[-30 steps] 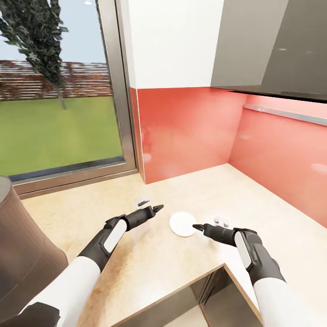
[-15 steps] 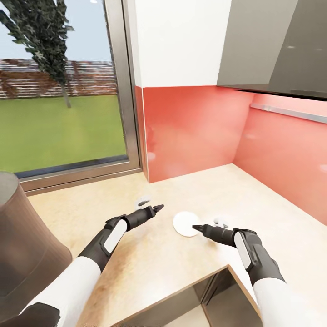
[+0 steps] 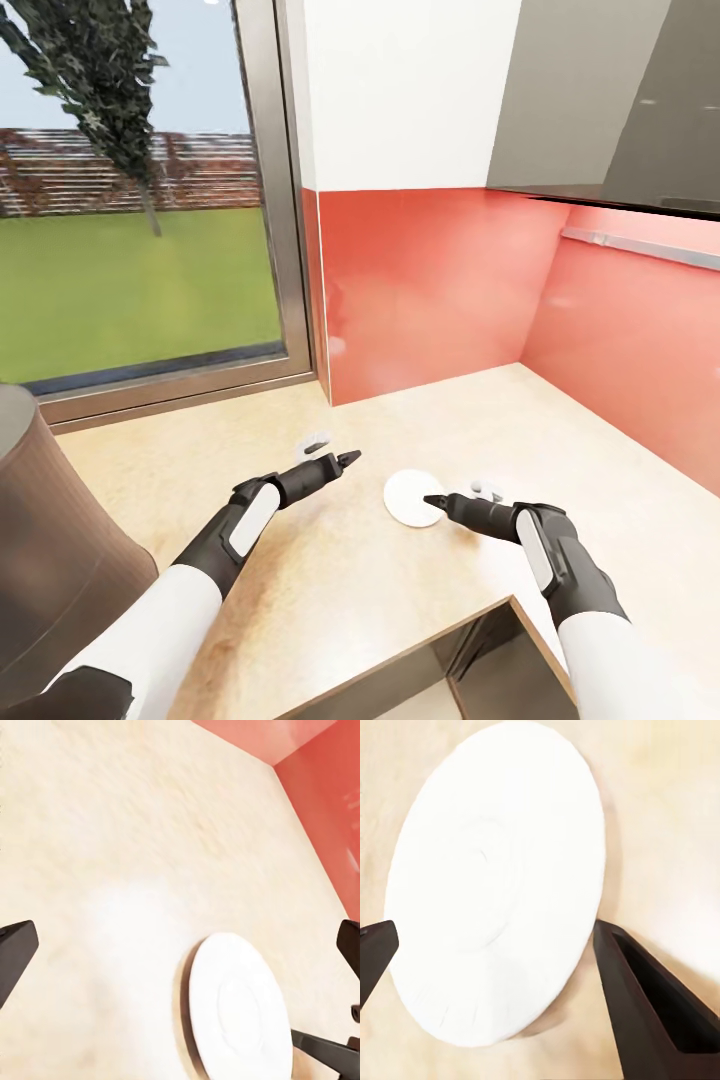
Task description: Set up a coffee station on the kitchen countertop: keep the coffee maker on the countertop, move the bottle of coffee from the kitchen shelf to the counter next to the coffee maker, place a paper coffee filter on top of the coffee maker, put the saucer next to the coffee maker with the coffee cup on the saucer, and place the electric kettle next to the coffee maker.
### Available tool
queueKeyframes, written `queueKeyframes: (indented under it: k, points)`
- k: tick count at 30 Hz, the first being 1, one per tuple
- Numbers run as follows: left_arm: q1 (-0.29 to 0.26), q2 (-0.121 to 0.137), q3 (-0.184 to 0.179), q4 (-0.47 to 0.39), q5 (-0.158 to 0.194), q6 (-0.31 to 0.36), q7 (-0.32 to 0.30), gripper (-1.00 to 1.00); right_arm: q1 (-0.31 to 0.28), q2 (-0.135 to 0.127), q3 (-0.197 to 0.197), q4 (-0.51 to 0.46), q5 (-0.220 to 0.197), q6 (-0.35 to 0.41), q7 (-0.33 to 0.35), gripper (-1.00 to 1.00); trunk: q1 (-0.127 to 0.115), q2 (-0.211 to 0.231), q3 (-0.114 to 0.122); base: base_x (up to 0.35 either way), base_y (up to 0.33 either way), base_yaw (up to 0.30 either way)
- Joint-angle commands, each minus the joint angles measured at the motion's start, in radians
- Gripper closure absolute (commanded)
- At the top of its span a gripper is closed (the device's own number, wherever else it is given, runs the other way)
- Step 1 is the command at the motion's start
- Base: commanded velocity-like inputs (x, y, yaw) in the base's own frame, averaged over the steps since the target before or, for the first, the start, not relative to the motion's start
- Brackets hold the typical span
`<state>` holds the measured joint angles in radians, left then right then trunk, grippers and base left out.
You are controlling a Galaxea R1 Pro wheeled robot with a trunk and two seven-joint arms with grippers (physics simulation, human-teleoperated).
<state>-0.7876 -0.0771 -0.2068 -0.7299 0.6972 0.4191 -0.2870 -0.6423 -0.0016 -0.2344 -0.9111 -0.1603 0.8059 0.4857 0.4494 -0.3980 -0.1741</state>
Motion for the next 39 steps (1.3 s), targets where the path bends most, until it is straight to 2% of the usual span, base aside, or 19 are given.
queueKeyframes:
  k: [1,10,15,16,21,25,30,39]
  points:
    - [-0.001,0.0,0.0,0.0,0.007,0.006,0.0,-1.0,-0.001,0.0,-0.002,-0.001,0.001,0.008,-0.001,-1.0,0.001,-0.002,-0.002,0.002,0.0,0.0]
    - [0.001,-0.001,0.0,0.0,0.007,0.004,0.0,-1.0,0.0,0.004,0.0,-0.003,-0.001,0.014,-0.001,-1.0,0.001,-0.002,-0.002,0.0,0.0,0.0]
    - [0.001,-0.004,0.0,0.002,0.009,0.003,0.0,-1.0,-0.001,0.009,0.001,-0.036,-0.002,0.137,0.0,-1.0,0.001,-0.002,-0.002,0.0,0.0,0.0]
    - [0.001,-0.015,0.0,0.004,0.009,0.002,0.0,-1.0,-0.001,0.011,0.001,-0.062,-0.002,0.161,0.0,-1.0,0.001,-0.002,-0.002,0.0,0.0,0.0]
    - [0.001,-0.023,0.0,0.004,0.011,0.001,0.0,-1.0,-0.001,0.012,0.001,-0.073,-0.002,0.173,0.001,-1.0,0.001,-0.002,-0.002,0.0,0.0,0.0]
    - [0.001,-0.024,0.0,0.006,0.013,0.002,0.0,-1.0,-0.001,0.013,0.002,-0.074,-0.003,0.174,0.001,-1.0,0.001,-0.002,-0.002,0.042,0.0,0.0]
    - [0.001,-0.027,0.0,0.011,0.013,0.001,0.0,-1.0,-0.001,0.013,0.023,-0.072,-0.003,0.174,0.0,-1.0,0.001,-0.002,-0.002,0.058,0.0,0.0]
    - [0.002,-0.028,0.0,0.013,0.013,0.0,0.0,-1.0,-0.001,0.012,0.026,-0.072,-0.002,0.173,-0.001,-1.0,0.001,-0.002,-0.002,0.01,0.0,0.0]
